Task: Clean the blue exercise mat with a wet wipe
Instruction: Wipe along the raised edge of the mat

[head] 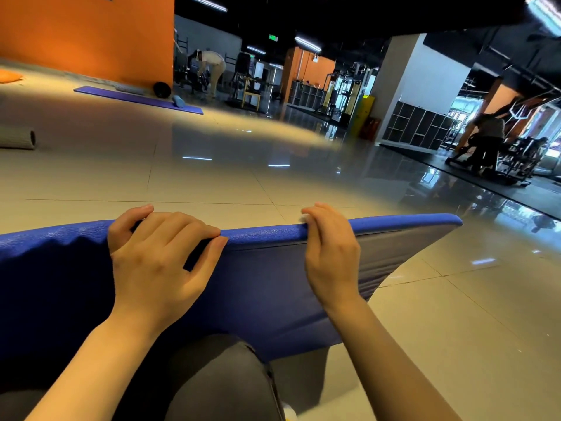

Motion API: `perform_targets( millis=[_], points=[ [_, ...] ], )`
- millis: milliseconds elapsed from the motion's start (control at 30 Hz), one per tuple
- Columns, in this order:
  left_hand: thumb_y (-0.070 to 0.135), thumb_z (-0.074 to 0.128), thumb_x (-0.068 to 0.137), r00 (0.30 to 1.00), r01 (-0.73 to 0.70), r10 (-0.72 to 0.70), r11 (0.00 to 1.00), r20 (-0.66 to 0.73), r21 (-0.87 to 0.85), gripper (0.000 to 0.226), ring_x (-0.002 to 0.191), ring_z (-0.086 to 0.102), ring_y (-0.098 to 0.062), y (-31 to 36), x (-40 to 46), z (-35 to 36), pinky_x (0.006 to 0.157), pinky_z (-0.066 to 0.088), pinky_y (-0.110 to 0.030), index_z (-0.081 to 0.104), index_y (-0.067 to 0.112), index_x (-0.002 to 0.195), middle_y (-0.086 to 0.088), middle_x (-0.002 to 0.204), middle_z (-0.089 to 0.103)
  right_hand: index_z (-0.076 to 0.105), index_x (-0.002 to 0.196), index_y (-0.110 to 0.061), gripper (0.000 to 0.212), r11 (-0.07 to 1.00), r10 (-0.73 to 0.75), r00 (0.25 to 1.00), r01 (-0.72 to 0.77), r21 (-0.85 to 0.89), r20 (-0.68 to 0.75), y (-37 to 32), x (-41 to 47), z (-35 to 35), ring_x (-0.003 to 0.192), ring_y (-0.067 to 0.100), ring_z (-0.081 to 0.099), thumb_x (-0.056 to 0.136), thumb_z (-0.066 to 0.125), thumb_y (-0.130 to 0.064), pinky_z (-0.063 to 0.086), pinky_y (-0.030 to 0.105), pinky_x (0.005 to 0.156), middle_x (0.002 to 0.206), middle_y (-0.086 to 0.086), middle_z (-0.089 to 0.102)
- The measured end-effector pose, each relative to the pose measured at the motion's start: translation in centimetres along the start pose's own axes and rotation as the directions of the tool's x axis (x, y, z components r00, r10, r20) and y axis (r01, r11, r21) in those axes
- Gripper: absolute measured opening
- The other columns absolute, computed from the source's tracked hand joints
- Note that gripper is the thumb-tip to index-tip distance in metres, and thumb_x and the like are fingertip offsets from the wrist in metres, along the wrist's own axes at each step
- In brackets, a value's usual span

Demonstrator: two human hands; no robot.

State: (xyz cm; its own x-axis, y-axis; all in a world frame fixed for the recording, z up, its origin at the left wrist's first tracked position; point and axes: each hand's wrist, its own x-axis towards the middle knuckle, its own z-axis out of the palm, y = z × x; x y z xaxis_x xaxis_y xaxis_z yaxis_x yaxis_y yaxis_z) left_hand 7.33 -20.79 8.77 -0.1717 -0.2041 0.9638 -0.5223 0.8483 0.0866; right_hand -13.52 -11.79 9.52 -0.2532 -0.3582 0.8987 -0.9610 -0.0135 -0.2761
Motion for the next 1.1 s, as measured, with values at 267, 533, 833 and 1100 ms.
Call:
perform_targets(
  millis=[267,533,833,1100],
  points=[
    [0.031,0.053,0.097,0.999,-0.03,0.031,0.999,0.044,-0.037,0.03,0.086,0.059,-0.02,0.0,-0.2,-0.5,0.094,0.037,-0.043,0.073,0.013,0.085,-0.003,0.084,0.072,0.068,0.097,0.004,0.022,0.947,-0.234,0.966,0.201,0.248,0.107,-8.0,-1.4,2.8,0.11,0.023,0.055,0.092,0.048,-0.003,0.037,0.019,0.102,0.097,0.013,0.069],
    [0.031,0.058,0.096,1.0,0.0,0.0,1.0,0.03,-0.007,0.025,0.087,0.057,-0.015,-0.3,0.0,-0.2,0.106,0.019,-0.025,0.074,0.016,0.084,0.0,0.083,0.071,0.068,0.098,0.006,0.024,0.928,-0.359,0.922,0.37,-0.053,0.146,-0.2,0.8,-0.3,0.111,0.028,0.052,0.084,0.049,0.01,0.033,0.025,0.108,0.104,0.018,0.068],
    [0.03,0.058,0.097,1.0,-0.006,0.006,1.0,-0.005,0.011,0.026,0.086,0.057,-0.017,-0.1,-0.2,-0.2,0.106,0.018,-0.024,0.073,0.016,0.082,-0.001,0.082,0.071,0.068,0.108,0.002,0.032,0.98,0.078,0.997,-0.072,-0.185,0.027,6.2,0.5,-4.5,0.11,0.032,0.061,0.097,0.043,-0.017,0.029,0.012,0.106,0.111,0.017,0.069],
    [0.03,0.052,0.098,0.99,-0.029,0.035,0.999,0.139,-0.041,0.027,0.09,0.064,-0.026,-0.8,0.1,-0.4,0.096,0.04,-0.048,0.072,0.013,0.096,-0.005,0.093,0.072,0.069,0.108,0.004,0.028,0.969,-0.145,0.989,0.135,0.207,0.037,-7.2,-2.4,2.9,0.124,0.025,0.051,0.098,0.045,-0.009,0.038,0.029,0.111,0.113,0.015,0.069]
  ],
)
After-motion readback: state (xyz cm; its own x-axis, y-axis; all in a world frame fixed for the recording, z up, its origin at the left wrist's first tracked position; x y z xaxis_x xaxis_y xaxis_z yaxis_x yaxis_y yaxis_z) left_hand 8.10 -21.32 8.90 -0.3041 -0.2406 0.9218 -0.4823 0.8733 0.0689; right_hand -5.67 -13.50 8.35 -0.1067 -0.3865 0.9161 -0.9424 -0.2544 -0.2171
